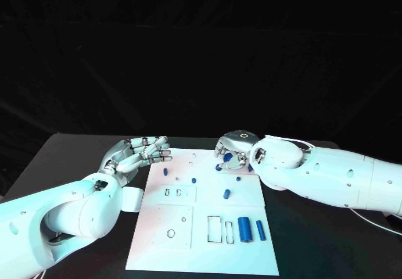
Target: Assemble the parts on the task board
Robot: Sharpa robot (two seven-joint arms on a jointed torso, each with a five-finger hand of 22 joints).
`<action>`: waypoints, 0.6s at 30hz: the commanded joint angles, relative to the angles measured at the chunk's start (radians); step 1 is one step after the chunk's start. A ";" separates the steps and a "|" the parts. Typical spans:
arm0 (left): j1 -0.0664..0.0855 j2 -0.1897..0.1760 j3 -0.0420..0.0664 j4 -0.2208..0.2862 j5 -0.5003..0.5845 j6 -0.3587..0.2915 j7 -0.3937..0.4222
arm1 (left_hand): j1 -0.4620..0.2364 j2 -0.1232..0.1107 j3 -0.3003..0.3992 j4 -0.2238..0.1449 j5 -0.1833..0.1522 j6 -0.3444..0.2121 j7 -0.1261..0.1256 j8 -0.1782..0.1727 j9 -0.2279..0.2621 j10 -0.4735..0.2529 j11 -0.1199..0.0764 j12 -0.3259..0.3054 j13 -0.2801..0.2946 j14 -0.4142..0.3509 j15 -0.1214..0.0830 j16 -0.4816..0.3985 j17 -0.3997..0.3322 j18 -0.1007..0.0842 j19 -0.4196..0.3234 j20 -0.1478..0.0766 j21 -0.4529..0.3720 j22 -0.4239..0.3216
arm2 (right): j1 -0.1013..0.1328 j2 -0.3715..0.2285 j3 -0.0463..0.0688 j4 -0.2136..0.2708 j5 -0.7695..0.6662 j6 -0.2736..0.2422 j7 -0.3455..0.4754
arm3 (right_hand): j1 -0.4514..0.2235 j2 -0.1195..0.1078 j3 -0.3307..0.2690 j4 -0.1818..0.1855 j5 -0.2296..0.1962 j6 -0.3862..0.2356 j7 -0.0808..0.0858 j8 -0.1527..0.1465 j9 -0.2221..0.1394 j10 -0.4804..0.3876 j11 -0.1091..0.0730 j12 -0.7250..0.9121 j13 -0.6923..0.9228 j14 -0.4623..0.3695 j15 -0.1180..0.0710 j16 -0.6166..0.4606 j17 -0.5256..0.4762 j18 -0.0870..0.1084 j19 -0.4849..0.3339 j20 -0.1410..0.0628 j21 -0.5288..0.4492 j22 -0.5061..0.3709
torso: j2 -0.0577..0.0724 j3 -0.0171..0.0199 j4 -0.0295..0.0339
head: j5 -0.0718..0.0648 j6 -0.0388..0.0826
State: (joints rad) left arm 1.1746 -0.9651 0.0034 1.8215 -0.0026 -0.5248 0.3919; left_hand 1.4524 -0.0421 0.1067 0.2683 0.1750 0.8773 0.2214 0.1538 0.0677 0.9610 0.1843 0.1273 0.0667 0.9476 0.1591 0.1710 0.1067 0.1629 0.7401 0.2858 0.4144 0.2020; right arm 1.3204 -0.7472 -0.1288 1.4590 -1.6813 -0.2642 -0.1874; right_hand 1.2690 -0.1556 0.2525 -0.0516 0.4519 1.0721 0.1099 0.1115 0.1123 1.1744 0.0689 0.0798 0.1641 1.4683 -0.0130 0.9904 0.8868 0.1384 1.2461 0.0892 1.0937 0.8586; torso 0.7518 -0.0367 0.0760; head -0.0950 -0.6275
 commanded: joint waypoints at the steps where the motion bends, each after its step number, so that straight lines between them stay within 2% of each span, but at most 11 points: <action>1: 0.005 -0.002 0.002 0.007 0.005 0.023 0.003 | 0.001 -0.006 -0.005 0.000 -0.003 0.006 0.011 -0.008 -0.001 0.003 0.005 -0.005 -0.001 -0.007 -0.001 -0.006 -0.002 0.014 -0.001 0.000 0.004 0.001 | -0.001 0.003 0.000 -0.003 -0.052 0.049 -0.022 | 0.013 -0.003 0.003 0.006 0.006 -0.006 0.000 -0.005 0.002 -0.009 -0.001 0.004 0.004 0.035 -0.003 0.053 0.049 -0.021 0.014 0.001 0.036 0.050 | 0.008 -0.0026 0.0036 | -0.004 0.001; 11: 0.011 -0.008 0.002 0.010 0.005 0.026 -0.001 | 0.001 -0.006 -0.006 0.000 -0.004 0.006 0.012 -0.011 -0.002 0.003 0.006 -0.008 -0.001 -0.010 0.000 -0.010 -0.003 0.014 -0.002 0.000 0.006 0.002 | -0.003 0.010 0.000 -0.011 -0.050 0.064 -0.012 | 0.018 -0.004 0.014 0.019 0.014 -0.002 0.003 -0.003 0.007 -0.007 -0.002 0.007 0.011 0.038 -0.002 0.157 0.145 -0.033 0.042 0.003 0.106 0.147 | 0.016 -0.0037 0.0082 | -0.005 0.002; 18: 0.015 -0.011 0.002 0.010 0.002 0.026 -0.001 | 0.001 -0.006 -0.006 0.000 -0.004 0.006 0.012 -0.011 -0.002 0.003 0.006 -0.008 -0.001 -0.010 0.000 -0.010 -0.003 0.014 -0.002 0.000 0.006 0.002 | -0.005 0.012 0.000 -0.017 -0.043 0.073 -0.004 | 0.026 0.000 0.029 0.025 0.017 0.007 0.008 0.001 0.012 0.000 -0.003 0.009 0.014 0.045 -0.002 0.228 0.214 -0.045 0.071 0.002 0.161 0.225 | 0.023 -0.0033 0.0079 | -0.006 0.006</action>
State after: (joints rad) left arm 1.1868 -0.9764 0.0045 1.8285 -0.0004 -0.5192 0.3873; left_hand 1.4523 -0.0421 0.1067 0.2683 0.1750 0.8773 0.2214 0.1499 0.0669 0.9609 0.1843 0.1219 0.0668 0.9476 0.1590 0.1662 0.1050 0.1630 0.7401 0.2858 0.4143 0.2030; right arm 1.3158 -0.7361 -0.1292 1.4428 -1.7114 -0.2183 -0.1965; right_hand 1.2849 -0.1555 0.2762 -0.0282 0.4647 1.0778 0.1157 0.1116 0.1230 1.1710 0.0655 0.0838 0.1765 1.4683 -0.0130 1.2126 1.0956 0.1070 1.3098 0.0892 1.2492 1.0771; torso 0.7710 -0.0402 0.0833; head -0.1003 -0.6228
